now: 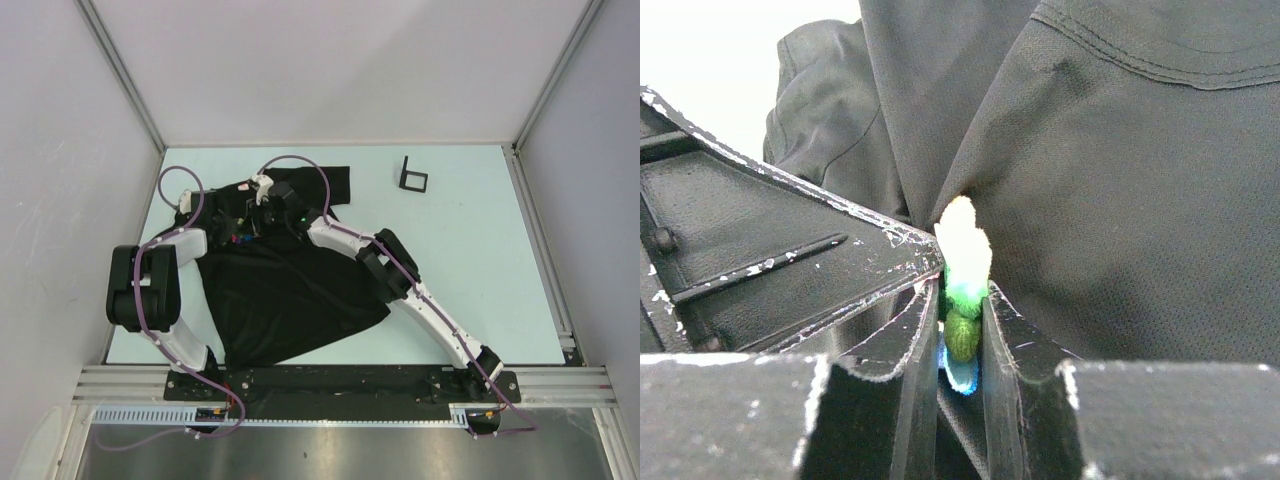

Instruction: Remove the brooch from the garment

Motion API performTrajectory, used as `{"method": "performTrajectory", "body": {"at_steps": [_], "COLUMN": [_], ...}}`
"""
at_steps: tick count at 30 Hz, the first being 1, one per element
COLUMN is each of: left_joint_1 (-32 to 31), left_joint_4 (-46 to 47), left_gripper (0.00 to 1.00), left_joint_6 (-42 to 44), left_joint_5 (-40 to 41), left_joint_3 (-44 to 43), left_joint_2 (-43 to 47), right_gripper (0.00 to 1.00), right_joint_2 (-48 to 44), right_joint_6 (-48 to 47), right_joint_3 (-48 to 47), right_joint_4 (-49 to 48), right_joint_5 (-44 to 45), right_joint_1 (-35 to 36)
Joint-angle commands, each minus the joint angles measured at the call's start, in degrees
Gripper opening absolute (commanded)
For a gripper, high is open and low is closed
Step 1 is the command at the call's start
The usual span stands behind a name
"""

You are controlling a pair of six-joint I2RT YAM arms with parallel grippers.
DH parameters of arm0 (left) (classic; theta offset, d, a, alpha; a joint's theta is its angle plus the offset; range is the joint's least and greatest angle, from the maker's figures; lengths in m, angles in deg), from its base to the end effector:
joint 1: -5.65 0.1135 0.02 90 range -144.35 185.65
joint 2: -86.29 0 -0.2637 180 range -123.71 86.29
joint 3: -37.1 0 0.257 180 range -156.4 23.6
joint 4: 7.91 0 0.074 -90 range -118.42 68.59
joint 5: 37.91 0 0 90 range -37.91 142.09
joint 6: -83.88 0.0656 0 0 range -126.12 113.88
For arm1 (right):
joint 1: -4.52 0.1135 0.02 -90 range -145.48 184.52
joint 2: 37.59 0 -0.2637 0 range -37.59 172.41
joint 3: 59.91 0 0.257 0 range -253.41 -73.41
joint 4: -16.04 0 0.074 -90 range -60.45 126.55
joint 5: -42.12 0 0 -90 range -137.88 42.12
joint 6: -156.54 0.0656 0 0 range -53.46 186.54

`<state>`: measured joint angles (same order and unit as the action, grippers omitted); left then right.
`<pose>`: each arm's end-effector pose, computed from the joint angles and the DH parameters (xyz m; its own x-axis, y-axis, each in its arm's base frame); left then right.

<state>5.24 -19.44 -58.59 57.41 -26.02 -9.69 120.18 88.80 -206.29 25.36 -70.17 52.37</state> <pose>0.3629 0.0035 0.1389 -0.3792 -0.7869 -0.4868 -0.5908 0.6108 -0.5272 0.4124 0.4927 0.1149 -0.5697 -0.1071 -0.8149 -0.7653 0.4305 0.4785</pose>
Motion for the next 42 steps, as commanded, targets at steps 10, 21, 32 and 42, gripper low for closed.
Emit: {"method": "performTrajectory", "body": {"at_steps": [10, 21, 32, 42], "left_joint_1": [0.0, 4.8, 5.9, 6.1], "left_joint_4": [1.4, 6.5, 11.0, 10.0], "left_gripper": [0.01, 0.46, 0.4, 0.47], "left_joint_6": [2.6, 0.9, -0.3, -1.6], "left_joint_5": [-2.7, 1.6, -7.7, -5.5], "left_joint_3": [-1.5, 6.5, 5.1, 4.6], "left_joint_2": [2.1, 11.9, 3.4, 0.9], "right_gripper": [0.0, 0.0, 0.0, 0.0], "right_joint_2": [0.1, -0.5, -0.6, -3.9], "right_joint_6": [1.9, 7.0, 7.6, 5.0], "right_joint_3": [2.1, 5.7, 6.1, 7.9], "right_joint_4": [-4.9, -10.1, -10.5, -6.4], "right_joint_5": [-1.4, -4.0, -2.5, 2.7], "right_joint_1": [-0.8, -2.6, -2.6, -1.9]}}
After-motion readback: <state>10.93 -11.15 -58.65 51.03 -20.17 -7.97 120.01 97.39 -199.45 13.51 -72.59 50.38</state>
